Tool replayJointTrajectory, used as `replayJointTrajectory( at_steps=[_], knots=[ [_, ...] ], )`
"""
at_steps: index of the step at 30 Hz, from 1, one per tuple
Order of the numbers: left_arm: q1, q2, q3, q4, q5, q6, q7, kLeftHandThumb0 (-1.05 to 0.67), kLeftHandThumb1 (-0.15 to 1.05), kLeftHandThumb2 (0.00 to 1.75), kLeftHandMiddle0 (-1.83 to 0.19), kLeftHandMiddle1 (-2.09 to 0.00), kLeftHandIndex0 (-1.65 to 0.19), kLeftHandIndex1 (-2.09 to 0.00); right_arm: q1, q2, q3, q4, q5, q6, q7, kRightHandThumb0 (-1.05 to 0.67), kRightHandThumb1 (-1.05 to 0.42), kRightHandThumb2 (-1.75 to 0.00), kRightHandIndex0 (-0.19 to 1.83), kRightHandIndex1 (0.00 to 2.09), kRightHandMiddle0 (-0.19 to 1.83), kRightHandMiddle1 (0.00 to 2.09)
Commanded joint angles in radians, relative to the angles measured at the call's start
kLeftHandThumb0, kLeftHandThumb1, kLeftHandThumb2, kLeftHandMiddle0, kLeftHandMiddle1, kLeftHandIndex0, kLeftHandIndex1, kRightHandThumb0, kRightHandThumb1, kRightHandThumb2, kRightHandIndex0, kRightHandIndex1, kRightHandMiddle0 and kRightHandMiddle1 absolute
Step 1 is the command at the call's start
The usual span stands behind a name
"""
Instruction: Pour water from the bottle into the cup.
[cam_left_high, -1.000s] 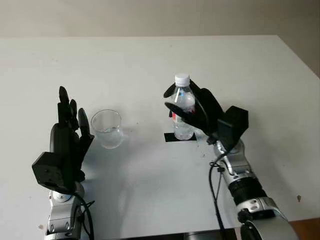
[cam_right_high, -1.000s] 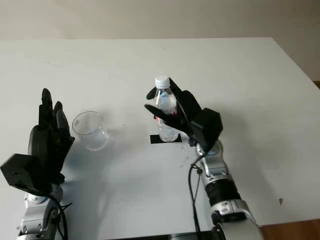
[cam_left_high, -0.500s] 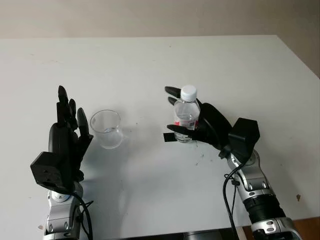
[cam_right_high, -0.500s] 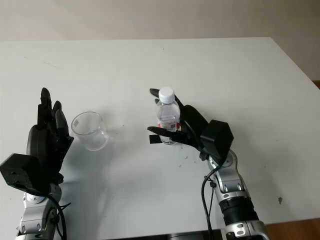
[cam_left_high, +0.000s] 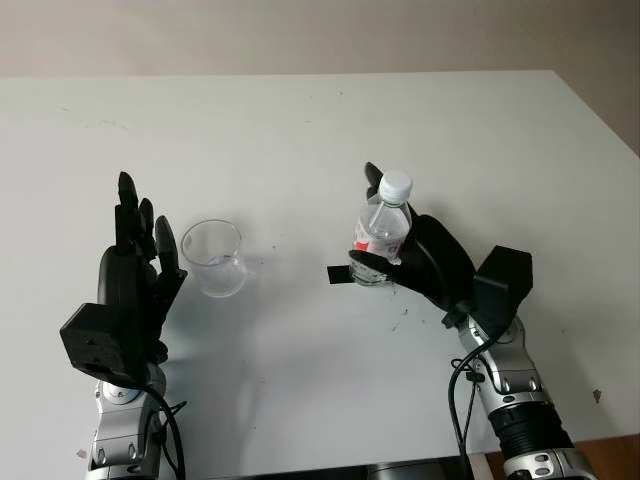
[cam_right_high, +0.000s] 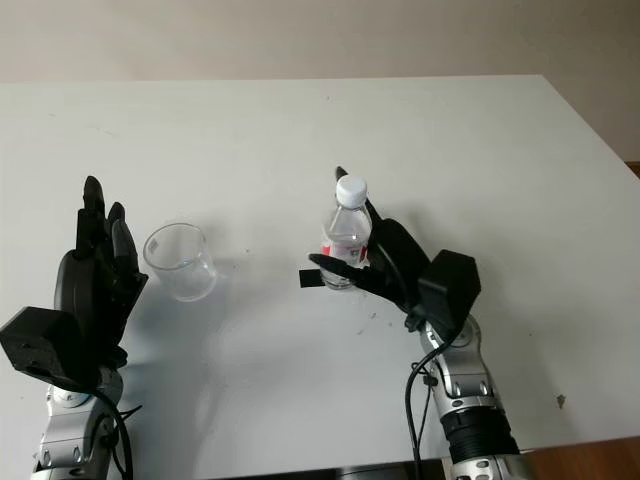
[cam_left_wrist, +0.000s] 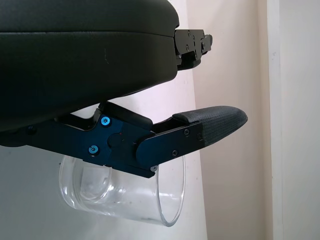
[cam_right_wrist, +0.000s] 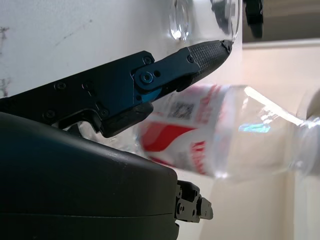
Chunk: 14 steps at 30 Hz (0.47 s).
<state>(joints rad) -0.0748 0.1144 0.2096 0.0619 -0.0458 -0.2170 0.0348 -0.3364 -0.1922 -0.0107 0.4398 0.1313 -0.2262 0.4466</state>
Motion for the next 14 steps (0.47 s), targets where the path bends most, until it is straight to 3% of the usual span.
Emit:
replayJointTrajectory(
  at_steps=[1, 7, 14],
  knots=[
    [0.005, 0.004, 0.0, -0.005, -0.004, -0.002, -0.005, -0.7, 1.05, 0.69, 0.19, -0.29, 0.11, 0.0, -0.013, 0.009, -0.015, 0.038, 0.001, -0.025, -0.015, -0.87, -0.95, -0.05, -0.19, 0.0, -0.19, 0.0],
    [0.006, 0.004, -0.001, -0.002, -0.01, -0.01, -0.015, -0.7, 1.05, 0.67, 0.19, -0.27, 0.12, 0.0, -0.039, 0.014, -0.024, 0.144, -0.03, -0.08, -0.081, -1.01, -0.97, -0.06, -0.19, 0.0, -0.19, 0.0],
    [0.003, 0.0, -0.004, -0.004, -0.002, -0.004, -0.006, -0.72, 1.05, 0.68, 0.19, -0.27, 0.12, 0.0, -0.01, 0.026, -0.021, 0.154, -0.054, -0.137, -0.121, -1.01, -0.97, -0.06, -0.19, 0.0, -0.19, 0.0]
  ],
)
